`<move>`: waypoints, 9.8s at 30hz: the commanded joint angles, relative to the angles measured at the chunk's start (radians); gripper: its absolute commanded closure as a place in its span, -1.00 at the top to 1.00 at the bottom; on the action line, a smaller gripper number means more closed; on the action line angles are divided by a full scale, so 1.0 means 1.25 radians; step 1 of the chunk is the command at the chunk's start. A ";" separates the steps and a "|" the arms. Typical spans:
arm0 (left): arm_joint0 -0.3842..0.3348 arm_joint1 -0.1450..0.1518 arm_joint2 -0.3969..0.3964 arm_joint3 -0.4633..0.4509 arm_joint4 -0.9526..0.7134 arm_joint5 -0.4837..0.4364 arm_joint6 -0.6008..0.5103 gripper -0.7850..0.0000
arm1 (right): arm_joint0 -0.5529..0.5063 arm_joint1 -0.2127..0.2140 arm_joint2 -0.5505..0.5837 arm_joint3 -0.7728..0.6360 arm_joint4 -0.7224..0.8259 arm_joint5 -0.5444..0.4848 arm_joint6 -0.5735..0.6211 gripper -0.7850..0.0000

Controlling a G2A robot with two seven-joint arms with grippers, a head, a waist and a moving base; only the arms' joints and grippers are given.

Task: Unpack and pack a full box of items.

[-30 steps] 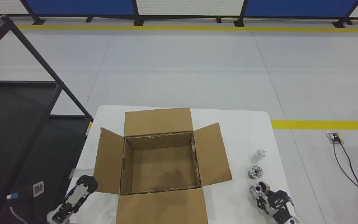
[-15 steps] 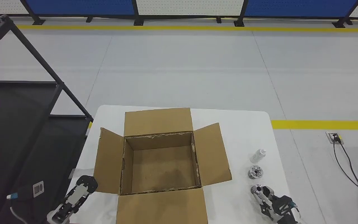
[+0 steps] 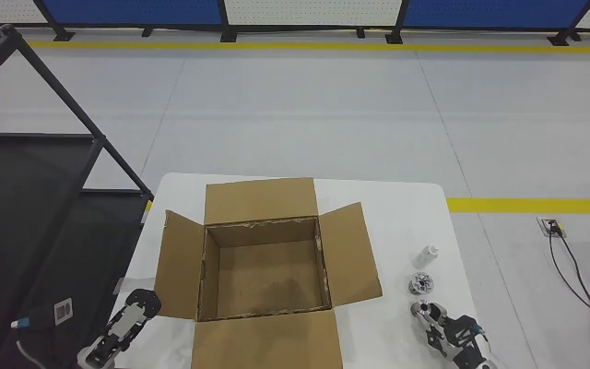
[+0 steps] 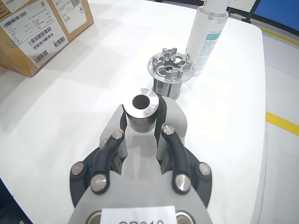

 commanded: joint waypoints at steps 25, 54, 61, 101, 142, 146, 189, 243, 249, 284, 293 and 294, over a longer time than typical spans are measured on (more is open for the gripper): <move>0.001 -0.002 -0.003 0.008 -0.006 0.000 0.023 1.00 | -0.174 0.031 -0.043 -0.281 -0.193 -0.138 -0.127 -0.23; 0.048 0.026 0.005 0.163 -0.012 0.037 -0.326 1.00 | -0.158 0.055 -0.054 -0.315 -0.172 -0.133 -0.212 -0.22; -0.023 0.032 0.071 0.209 0.048 0.085 -0.330 0.14 | -0.165 0.061 -0.043 -0.291 -0.159 -0.128 -0.247 -0.25; -0.172 0.074 0.084 0.286 -0.014 0.223 -0.417 -1.00 | -0.137 0.085 -0.053 -0.213 -0.122 -0.125 -0.275 -0.27; -0.024 0.081 -0.061 0.190 -0.105 0.108 -0.296 1.00 | -0.013 0.069 -0.073 -0.038 0.070 0.071 -0.011 0.45; -0.018 0.080 -0.063 0.184 -0.098 0.103 -0.284 1.00 | 0.003 0.068 -0.078 -0.019 0.071 0.073 0.005 0.36; -0.007 0.074 -0.086 0.208 -0.175 0.093 -0.225 1.00 | -0.088 0.075 -0.063 -0.408 0.042 0.093 0.078 -1.00; -0.007 0.074 -0.086 0.208 -0.175 0.093 -0.225 1.00 | 0.263 0.004 -0.445 -0.566 0.034 0.213 0.496 -1.00; -0.007 0.074 -0.086 0.208 -0.175 0.093 -0.225 1.00 | 0.476 -0.056 -0.605 -0.417 0.113 0.254 0.578 -1.00; -0.007 0.074 -0.086 0.208 -0.175 0.093 -0.225 1.00 | 0.859 -0.278 -0.858 0.091 0.405 0.362 0.695 -1.00; -0.007 0.074 -0.086 0.208 -0.175 0.093 -0.225 1.00 | 0.929 -0.361 -0.901 0.331 0.518 0.237 0.704 -1.00; -0.007 0.074 -0.086 0.208 -0.175 0.093 -0.225 1.00 | 0.937 -0.373 -0.907 0.358 0.526 0.229 0.707 -1.00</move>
